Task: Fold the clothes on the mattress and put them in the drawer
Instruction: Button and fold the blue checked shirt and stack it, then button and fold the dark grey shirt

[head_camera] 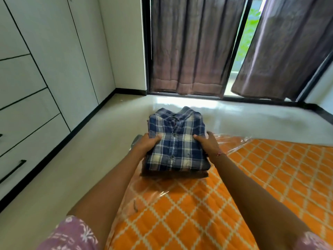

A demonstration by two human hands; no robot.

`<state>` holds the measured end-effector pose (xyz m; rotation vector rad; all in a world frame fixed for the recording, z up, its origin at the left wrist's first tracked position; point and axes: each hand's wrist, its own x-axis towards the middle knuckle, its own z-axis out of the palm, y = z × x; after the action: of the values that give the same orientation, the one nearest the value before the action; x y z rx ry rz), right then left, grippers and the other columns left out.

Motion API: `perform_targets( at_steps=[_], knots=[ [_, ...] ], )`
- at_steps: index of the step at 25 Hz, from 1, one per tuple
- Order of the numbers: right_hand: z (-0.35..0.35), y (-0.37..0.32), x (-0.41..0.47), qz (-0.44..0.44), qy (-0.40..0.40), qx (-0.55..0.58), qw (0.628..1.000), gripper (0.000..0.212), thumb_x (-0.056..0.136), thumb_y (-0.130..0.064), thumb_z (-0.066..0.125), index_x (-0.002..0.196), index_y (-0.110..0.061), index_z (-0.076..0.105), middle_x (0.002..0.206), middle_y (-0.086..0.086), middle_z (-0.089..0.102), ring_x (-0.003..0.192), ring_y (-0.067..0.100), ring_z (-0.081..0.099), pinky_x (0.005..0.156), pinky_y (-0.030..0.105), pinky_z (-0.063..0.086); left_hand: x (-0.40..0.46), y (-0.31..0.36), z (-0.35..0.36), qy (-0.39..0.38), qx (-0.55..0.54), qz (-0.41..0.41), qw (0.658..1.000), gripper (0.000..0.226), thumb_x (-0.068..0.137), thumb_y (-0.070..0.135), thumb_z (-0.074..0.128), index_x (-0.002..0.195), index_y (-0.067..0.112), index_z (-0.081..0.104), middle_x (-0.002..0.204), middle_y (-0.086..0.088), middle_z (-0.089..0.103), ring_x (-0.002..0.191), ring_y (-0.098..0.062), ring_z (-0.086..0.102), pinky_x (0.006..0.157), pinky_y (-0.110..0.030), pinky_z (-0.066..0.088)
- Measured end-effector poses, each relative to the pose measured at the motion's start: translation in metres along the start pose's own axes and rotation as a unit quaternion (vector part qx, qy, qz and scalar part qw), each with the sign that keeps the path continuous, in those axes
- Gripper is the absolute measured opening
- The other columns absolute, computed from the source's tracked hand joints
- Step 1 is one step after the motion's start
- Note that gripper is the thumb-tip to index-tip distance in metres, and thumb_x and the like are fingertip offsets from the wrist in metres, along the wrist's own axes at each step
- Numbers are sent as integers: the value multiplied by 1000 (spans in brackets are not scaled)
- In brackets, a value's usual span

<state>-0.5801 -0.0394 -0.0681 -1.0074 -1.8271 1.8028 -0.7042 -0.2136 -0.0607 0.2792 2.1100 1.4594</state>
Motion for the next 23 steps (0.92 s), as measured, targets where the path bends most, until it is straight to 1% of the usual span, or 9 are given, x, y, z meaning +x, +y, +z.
perform_targets(
  at_steps=[2, 4, 6, 8, 10, 12, 15, 18, 23],
  knots=[
    [11, 33, 5, 86, 42, -93, 991, 70, 84, -44, 63, 135, -5, 37, 128, 14, 53, 111, 35, 55, 93, 44, 48, -1, -17, 6, -1, 82, -55, 995, 62, 96, 44, 48, 147, 13, 30, 146, -8, 41, 131, -31, 43, 100, -34, 38],
    [20, 58, 0, 80, 92, -169, 978, 53, 95, -40, 50, 133, -7, 36, 125, 17, 56, 112, 38, 55, 91, 43, 47, -3, -34, 15, 40, 177, -41, 983, 62, 100, 38, 43, 152, 14, 18, 149, -7, 38, 133, -28, 41, 101, -33, 37],
    [24, 66, -6, 38, 124, -235, 963, 40, 99, -34, 42, 130, -8, 38, 118, 20, 61, 106, 39, 58, 86, 42, 47, -3, -41, 21, 86, 204, -1, 975, 61, 100, 31, 43, 152, 15, 17, 143, -9, 46, 117, -26, 54, 91, -34, 45],
    [20, 61, -12, -5, 140, -272, 952, 39, 100, -36, 40, 128, -8, 41, 116, 20, 61, 105, 38, 58, 82, 41, 46, -4, -43, 20, 147, 237, 26, 960, 52, 99, 26, 46, 148, 15, 30, 135, -12, 53, 100, -23, 60, 80, -32, 49],
    [8, 56, -22, -77, 164, -351, 919, 40, 100, -37, 38, 129, -10, 43, 121, 17, 58, 109, 36, 55, 82, 41, 43, -17, -41, 18, 229, 363, 96, 898, 42, 97, 26, 48, 136, 11, 44, 131, -13, 54, 109, -29, 56, 88, -41, 44],
    [-12, 51, -41, -172, 172, -464, 852, 40, 99, -34, 42, 130, -11, 47, 124, 14, 55, 113, 33, 51, 86, 43, 42, -39, -39, 25, 276, 433, 210, 832, 31, 95, 23, 52, 121, 9, 56, 122, -13, 59, 109, -31, 56, 90, -44, 40],
    [-51, 53, -91, -252, 167, -554, 776, 36, 86, -24, 63, 120, -11, 59, 119, 15, 60, 107, 35, 57, 81, 45, 45, -93, -37, 53, 226, 412, 286, 835, 27, 89, 17, 60, 114, 7, 64, 115, -13, 65, 106, -31, 60, 91, -46, 41],
    [-90, 53, -146, -249, 182, -584, 751, 40, 72, -22, 78, 109, -14, 65, 115, 15, 63, 103, 34, 61, 78, 44, 49, -145, -42, 91, 170, 429, 307, 832, 44, 86, 20, 65, 127, 5, 57, 126, -17, 60, 118, -32, 56, 96, -50, 40],
    [-177, 45, -242, -242, 227, -635, 697, 43, 69, -25, 80, 109, -16, 65, 122, 15, 61, 109, 33, 59, 82, 46, 48, -238, -24, 166, 123, 426, 380, 812, 62, 85, 24, 65, 140, 5, 43, 144, -21, 43, 136, -35, 38, 104, -55, 34]
  ],
)
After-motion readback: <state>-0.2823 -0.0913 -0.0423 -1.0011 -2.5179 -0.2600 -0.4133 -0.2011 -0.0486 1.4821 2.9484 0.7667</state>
